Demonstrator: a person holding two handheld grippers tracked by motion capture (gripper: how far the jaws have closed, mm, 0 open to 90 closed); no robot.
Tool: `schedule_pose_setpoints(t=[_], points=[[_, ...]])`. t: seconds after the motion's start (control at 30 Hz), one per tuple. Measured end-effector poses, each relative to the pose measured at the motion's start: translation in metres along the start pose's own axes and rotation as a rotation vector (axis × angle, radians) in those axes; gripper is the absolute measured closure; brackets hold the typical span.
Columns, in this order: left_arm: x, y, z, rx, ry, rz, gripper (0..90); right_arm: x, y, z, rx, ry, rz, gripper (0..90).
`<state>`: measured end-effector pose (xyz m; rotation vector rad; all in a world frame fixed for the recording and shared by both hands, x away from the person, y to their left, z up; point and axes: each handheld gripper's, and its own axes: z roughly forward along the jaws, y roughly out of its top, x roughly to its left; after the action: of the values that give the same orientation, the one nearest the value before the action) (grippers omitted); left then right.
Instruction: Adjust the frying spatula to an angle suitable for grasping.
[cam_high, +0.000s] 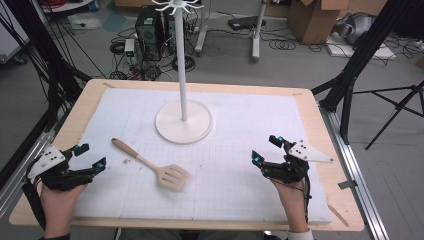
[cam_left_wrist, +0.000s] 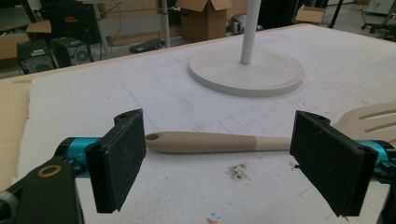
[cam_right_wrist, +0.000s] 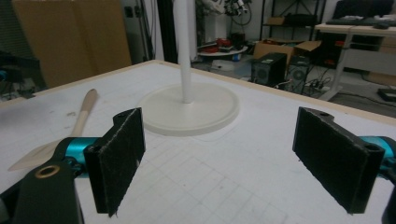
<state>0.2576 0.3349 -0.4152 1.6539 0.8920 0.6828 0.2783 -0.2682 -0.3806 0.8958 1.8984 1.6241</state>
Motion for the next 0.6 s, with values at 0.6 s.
schedule_pose_setpoints(t=[0.6], points=[[0.000,0.000,0.000,0.002,-0.012,-0.001,18.8,0.048,0.024,0.061,0.098,0.165,-0.071,15.7]])
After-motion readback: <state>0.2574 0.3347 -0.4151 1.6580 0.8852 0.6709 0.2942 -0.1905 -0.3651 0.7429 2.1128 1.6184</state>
